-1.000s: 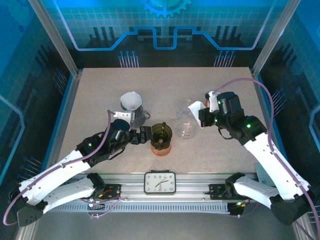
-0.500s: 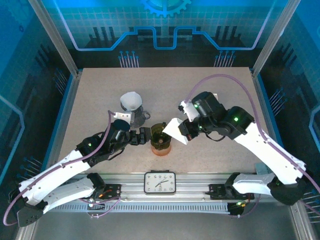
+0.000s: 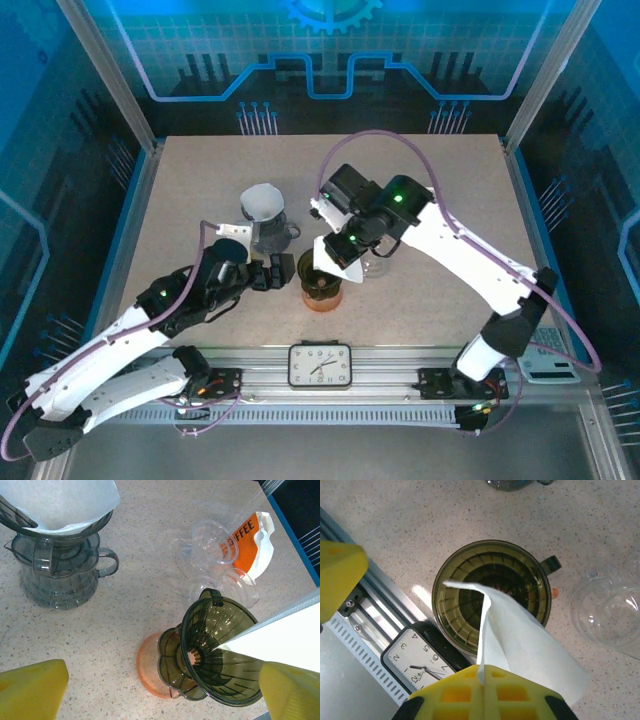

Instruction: Place the coffee filter in the dripper

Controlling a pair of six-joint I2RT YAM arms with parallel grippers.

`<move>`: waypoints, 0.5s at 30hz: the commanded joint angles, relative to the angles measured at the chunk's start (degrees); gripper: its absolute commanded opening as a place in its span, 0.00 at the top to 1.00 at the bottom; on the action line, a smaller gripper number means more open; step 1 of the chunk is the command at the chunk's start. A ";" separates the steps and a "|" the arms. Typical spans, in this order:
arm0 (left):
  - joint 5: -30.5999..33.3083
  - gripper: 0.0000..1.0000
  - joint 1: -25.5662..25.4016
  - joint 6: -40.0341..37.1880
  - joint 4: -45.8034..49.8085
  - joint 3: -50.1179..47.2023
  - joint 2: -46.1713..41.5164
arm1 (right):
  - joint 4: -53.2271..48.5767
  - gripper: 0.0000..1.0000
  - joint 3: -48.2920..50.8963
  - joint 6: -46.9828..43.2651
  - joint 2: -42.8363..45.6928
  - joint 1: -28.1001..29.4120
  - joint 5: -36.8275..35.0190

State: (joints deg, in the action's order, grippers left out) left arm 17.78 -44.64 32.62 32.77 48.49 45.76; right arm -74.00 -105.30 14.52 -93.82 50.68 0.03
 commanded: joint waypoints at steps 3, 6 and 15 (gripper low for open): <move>-2.30 0.01 0.61 -1.65 1.76 1.53 -1.35 | -7.83 1.00 -6.31 -2.38 -5.47 1.92 -1.72; -2.53 0.01 0.59 -1.77 1.38 0.87 -2.06 | -9.07 1.00 -8.36 -2.81 -7.81 2.39 -2.05; -3.10 0.01 0.76 -1.85 1.28 0.03 -2.95 | -10.37 1.00 -11.25 -3.65 -12.84 3.07 -1.83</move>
State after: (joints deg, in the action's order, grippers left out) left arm 15.92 -44.36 32.40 33.23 48.51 43.46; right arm -81.73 -114.87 11.92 -105.10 52.86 -1.50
